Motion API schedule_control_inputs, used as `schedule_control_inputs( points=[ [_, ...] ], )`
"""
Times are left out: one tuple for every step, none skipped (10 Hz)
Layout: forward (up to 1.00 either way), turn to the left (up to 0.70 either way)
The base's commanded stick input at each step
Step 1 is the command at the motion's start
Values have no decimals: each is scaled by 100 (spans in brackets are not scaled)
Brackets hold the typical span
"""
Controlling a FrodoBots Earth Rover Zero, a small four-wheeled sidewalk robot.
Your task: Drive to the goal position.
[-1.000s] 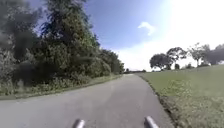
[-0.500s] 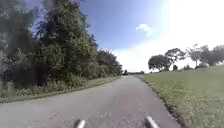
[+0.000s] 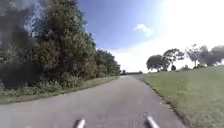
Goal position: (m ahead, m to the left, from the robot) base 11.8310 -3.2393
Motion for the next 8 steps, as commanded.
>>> schedule_control_inputs(
  points=[
    [70, 0],
    [70, 0],
    [70, 0],
    [70, 0],
    [70, 0],
    [70, 0],
    [70, 0],
    [70, 0]
  ],
)
